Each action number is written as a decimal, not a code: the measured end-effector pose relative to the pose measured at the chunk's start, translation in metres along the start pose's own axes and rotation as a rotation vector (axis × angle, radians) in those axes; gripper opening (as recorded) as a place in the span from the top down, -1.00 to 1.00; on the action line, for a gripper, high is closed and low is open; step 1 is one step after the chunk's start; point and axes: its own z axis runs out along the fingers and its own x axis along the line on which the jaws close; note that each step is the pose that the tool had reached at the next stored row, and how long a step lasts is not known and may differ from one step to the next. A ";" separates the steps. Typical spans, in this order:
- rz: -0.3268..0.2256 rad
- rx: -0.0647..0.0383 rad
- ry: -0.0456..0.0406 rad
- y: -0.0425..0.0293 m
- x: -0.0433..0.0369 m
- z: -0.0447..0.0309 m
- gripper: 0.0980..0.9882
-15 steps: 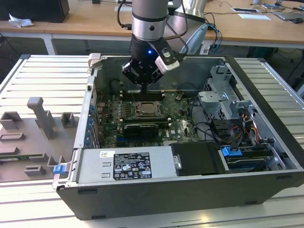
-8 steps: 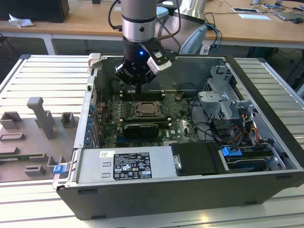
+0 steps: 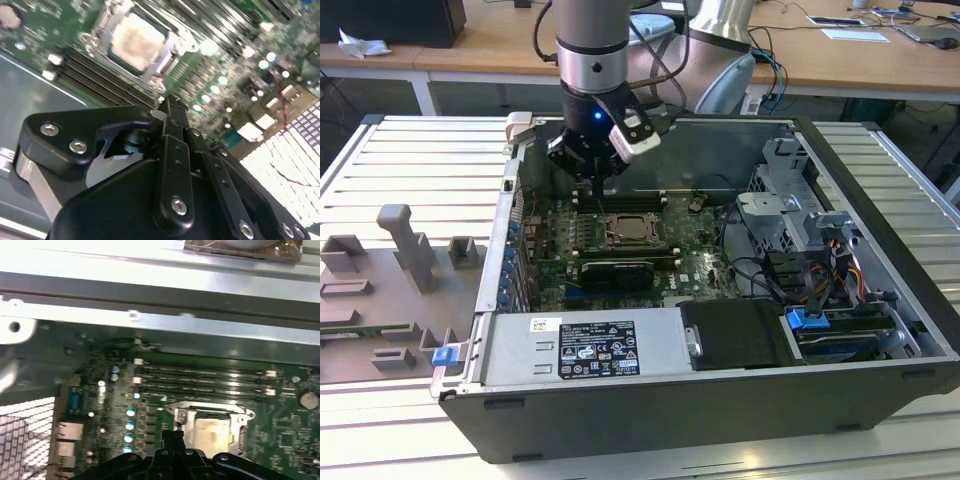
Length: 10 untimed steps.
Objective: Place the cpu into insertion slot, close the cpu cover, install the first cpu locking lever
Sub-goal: 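Close the cpu cover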
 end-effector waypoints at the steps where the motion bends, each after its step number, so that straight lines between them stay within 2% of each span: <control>1: 0.000 0.000 -0.0001 0.0003 0.0032 0.0001 0.98; 5: 0.000 0.000 -0.0003 0.0011 0.0115 0.0010 0.98; 10: 0.000 0.000 0.0000 0.0053 0.0165 0.0031 0.98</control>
